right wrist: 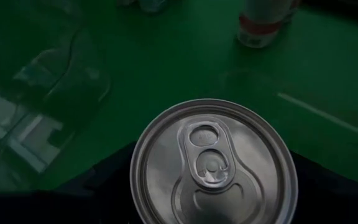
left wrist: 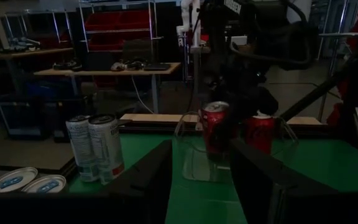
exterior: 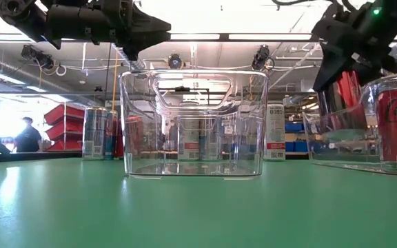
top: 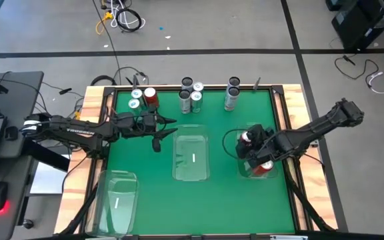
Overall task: Sort soda cans
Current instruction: Put the bottom red-black soda can into the top right transparent bin, then put the red-black soda can into the top right transparent bin
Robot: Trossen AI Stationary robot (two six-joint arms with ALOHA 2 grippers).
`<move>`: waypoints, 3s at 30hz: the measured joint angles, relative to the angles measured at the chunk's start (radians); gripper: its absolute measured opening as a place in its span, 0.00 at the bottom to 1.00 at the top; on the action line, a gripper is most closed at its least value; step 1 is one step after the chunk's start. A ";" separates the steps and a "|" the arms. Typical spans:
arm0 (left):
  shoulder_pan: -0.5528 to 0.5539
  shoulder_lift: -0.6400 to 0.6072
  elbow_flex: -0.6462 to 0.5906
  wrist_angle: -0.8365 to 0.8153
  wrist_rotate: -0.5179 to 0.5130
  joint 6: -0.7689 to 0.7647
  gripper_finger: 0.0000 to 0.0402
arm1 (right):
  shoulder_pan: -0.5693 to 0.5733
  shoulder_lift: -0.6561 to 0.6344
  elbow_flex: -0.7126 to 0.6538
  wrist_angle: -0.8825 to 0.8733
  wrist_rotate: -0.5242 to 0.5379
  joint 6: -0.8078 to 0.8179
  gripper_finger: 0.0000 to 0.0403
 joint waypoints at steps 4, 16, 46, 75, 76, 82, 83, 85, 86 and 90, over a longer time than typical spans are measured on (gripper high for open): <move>0.000 0.000 0.000 0.000 0.000 0.000 0.40 | 0.030 0.000 0.006 0.009 -0.033 -0.029 0.72; 0.000 0.000 0.000 -0.001 0.000 0.000 0.40 | 0.130 0.000 0.019 0.007 -0.105 -0.057 0.72; 0.000 0.000 0.000 -0.006 0.000 0.000 0.40 | 0.228 0.000 -0.106 0.199 -0.203 -0.068 0.72; 0.009 0.000 0.147 -0.271 -0.077 0.005 0.40 | 0.142 -0.001 0.036 0.285 -0.171 -0.388 0.73; 0.009 0.000 0.177 -0.338 -0.104 0.019 0.40 | 0.125 -0.001 0.036 0.304 -0.174 -0.421 0.71; 0.021 0.000 0.389 -0.721 -0.209 0.027 0.36 | -0.004 -0.001 0.036 0.446 -0.205 -0.625 0.59; 0.029 0.000 0.431 -0.792 -0.209 0.027 0.34 | -0.027 -0.001 0.036 0.473 -0.205 -0.656 0.56; 0.055 0.003 0.517 -0.929 -0.210 0.030 0.26 | -0.072 -0.001 0.036 0.525 -0.207 -0.715 0.50; 0.073 0.009 0.561 -0.996 -0.209 0.033 0.21 | -0.093 -0.001 0.036 0.554 -0.216 -0.745 0.46; 0.159 0.047 0.714 -1.265 -0.198 0.051 0.03 | -0.168 -0.001 0.036 0.648 -0.284 -0.864 0.34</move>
